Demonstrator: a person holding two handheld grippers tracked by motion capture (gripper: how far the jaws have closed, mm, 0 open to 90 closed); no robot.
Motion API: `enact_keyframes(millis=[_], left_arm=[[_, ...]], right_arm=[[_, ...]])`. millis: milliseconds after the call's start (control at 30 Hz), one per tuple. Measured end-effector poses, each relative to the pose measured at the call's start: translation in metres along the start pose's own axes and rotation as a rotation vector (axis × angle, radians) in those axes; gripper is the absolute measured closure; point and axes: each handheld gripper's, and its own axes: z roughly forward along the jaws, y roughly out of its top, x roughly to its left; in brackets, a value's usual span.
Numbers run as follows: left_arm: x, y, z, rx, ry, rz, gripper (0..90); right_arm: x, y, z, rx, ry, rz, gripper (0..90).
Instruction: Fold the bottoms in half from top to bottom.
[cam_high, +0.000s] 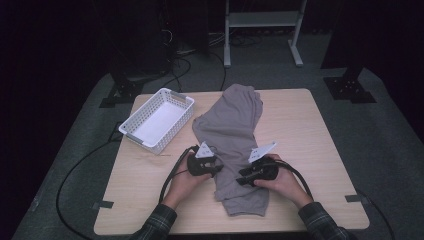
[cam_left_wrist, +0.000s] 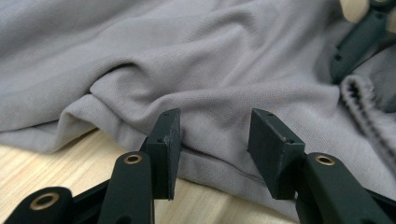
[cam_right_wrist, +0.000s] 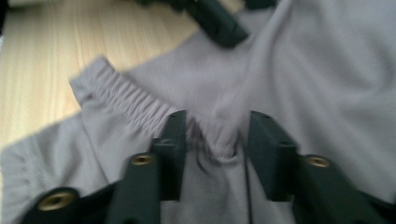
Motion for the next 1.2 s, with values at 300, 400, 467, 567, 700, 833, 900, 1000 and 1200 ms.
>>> enact_keyframes(millis=[300, 400, 467, 567, 700, 833, 900, 1000, 1200], left_arm=[[0.000, -0.001, -0.001, 0.002, 0.012, -0.005, 52.9], [0.001, -0.001, -0.001, 0.000, 0.015, -0.007, 53.2], [0.001, -0.001, -0.001, 0.001, 0.019, -0.009, 53.4], [0.002, -0.001, -0.002, 0.002, 0.022, -0.011, 53.7], [0.003, -0.002, -0.002, 0.000, 0.024, -0.014, 53.8], [0.003, -0.002, -0.002, 0.000, 0.027, -0.015, 53.9], [0.004, -0.002, -0.002, 0.001, 0.027, -0.015, 53.9], [0.003, -0.002, -0.002, -0.001, 0.028, -0.015, 53.9], [0.003, -0.002, -0.002, -0.001, 0.029, -0.015, 53.8]], right_arm=[[0.024, 0.002, -0.029, -0.020, 0.041, -0.037, 83.7], [0.039, -0.004, -0.041, -0.016, 0.076, -0.056, 84.3], [0.048, -0.010, -0.047, -0.008, 0.100, -0.068, 84.5], [0.060, -0.020, -0.051, 0.033, 0.126, -0.094, 84.6], [0.071, -0.032, -0.048, 0.119, 0.142, -0.145, 82.5], [0.076, -0.040, -0.044, 0.141, 0.095, -0.213, 53.7], [0.078, -0.041, -0.043, 0.142, 0.076, -0.232, 50.7], [0.081, -0.040, -0.039, 0.137, 0.066, -0.264, 45.6], [0.088, -0.038, -0.030, 0.155, 0.011, -0.324, 67.9]])
